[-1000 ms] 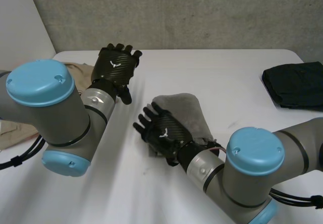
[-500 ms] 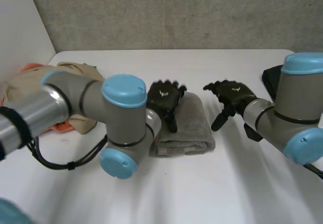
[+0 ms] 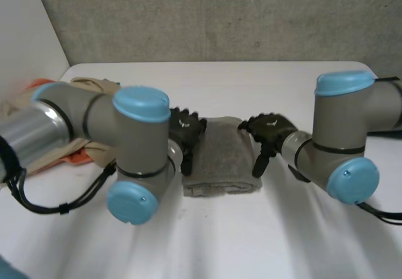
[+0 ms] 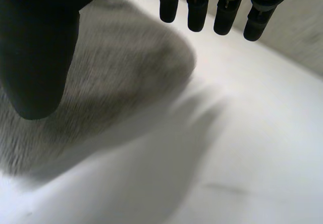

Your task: Fold the laundry.

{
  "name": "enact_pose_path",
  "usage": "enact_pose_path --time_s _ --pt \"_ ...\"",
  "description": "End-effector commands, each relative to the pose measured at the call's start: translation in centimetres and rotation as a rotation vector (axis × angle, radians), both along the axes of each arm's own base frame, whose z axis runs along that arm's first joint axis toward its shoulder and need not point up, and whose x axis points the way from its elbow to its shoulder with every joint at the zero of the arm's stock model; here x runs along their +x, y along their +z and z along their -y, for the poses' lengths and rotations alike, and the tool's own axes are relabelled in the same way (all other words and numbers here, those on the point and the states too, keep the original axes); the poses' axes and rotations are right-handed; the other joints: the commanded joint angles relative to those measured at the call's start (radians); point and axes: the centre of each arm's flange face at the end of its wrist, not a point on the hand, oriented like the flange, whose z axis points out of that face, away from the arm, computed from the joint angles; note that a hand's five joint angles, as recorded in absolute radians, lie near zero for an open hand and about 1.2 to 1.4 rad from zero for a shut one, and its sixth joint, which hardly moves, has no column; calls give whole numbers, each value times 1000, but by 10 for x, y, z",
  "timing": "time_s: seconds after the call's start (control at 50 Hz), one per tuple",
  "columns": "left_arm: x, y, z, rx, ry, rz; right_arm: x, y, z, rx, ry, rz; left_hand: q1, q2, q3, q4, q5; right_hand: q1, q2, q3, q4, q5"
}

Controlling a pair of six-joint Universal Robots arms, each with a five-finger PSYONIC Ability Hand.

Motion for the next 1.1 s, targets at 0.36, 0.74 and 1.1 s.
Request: enact_pose_path --time_s 0.36,0.74,1.1 --pt "-1 143 -15 43 -581 -504 24 -46 -102 -375 183 -53 -18 -36 -38 -30 -48 -50 -35 -33 -35 -47" --pt "-1 130 -19 115 -574 -514 43 -63 -72 -464 142 -32 -18 -36 -38 -30 -48 236 251 253 251 239" --pt "2 158 -14 11 -531 -544 4 74 50 -774 -113 199 -18 -35 -37 -29 -47 1172 1187 1188 1187 1175"
